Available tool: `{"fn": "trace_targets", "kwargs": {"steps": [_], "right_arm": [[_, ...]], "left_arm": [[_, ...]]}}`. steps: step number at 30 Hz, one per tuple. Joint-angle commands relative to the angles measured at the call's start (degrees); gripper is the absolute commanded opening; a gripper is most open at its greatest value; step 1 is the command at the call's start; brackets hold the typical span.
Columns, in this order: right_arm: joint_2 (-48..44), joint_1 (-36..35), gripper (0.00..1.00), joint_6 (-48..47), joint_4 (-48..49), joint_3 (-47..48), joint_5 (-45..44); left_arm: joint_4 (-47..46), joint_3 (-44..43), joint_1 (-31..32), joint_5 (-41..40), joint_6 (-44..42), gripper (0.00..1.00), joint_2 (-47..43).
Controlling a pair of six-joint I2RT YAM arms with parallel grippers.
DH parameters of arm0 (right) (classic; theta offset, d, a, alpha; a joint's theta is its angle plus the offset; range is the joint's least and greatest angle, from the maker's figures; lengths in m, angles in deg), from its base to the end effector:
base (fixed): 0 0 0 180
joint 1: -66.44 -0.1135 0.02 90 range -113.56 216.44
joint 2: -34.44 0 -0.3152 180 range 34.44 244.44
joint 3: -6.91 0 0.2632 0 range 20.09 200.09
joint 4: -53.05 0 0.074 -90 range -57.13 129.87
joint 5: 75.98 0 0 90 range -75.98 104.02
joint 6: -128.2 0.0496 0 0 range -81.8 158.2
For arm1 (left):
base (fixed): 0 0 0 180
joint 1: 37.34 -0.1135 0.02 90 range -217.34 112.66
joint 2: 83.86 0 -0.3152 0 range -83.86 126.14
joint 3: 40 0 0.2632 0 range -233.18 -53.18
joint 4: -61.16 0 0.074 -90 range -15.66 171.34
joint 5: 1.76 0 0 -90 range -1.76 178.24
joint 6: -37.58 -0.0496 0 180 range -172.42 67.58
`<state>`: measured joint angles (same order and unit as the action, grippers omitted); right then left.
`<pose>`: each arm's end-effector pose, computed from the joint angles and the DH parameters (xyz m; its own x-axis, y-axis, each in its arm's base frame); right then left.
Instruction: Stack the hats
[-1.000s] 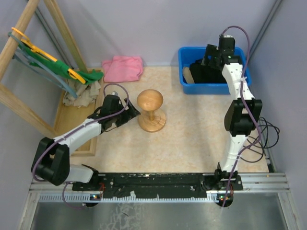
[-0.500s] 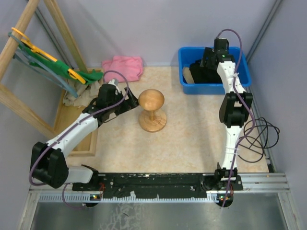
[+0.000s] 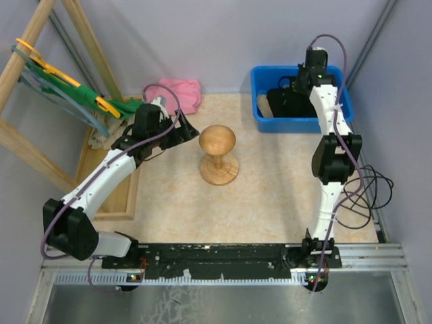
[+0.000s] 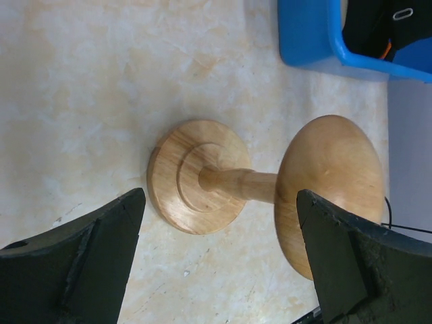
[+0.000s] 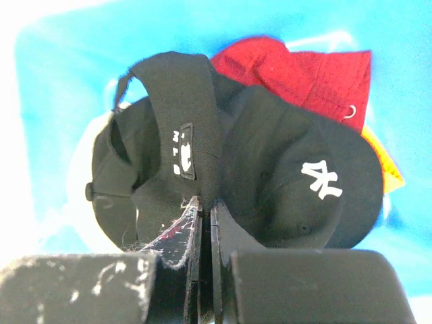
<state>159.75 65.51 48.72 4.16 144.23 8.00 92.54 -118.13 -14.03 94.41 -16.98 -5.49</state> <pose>0.5583 0.0039 0.3515 -0.5776 0.1722 -0.7979 0.1762 0.9808 0.0842 0.2961 -0.1334 0.3565 -0.6691 -0.3394 -0.6611 0.1098 0.8347 -0.5397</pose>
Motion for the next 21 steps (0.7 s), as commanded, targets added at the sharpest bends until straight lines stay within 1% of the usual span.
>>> {"fn": "trace_targets", "kwargs": {"steps": [1, 8, 12, 14, 17, 21], "right_arm": [[-11.4, 0.2, 0.0, -0.4, 1.9, 1.1, 0.6], [-19.8, -0.2, 0.0, 0.7, 0.3, 0.3, 5.7], [-24.3, -1.7, 0.0, 2.6, -2.4, 0.2, 10.5], [-26.2, -3.7, 0.0, 3.6, -4.1, -0.2, 12.3], [-29.9, -8.9, 0.0, 4.3, -4.8, -3.5, 13.2], [-33.2, -15.9, 0.0, 3.1, -8.9, -5.7, 15.1]], "left_arm": [[2.3, -3.9, -0.4, -0.2, -2.0, 0.99, 0.5], [6.6, -10.3, -3.4, 3.5, -0.7, 0.99, 1.9], [8.2, -13.3, -5.3, 6.3, 0.0, 0.99, 2.8], [8.5, -14.1, -6.2, 7.8, 0.2, 0.99, 3.1], [8.8, -15.0, -7.1, 8.9, 0.0, 0.99, 3.0], [8.9, -15.5, -8.5, 12.0, -0.1, 0.99, 2.8]]}}
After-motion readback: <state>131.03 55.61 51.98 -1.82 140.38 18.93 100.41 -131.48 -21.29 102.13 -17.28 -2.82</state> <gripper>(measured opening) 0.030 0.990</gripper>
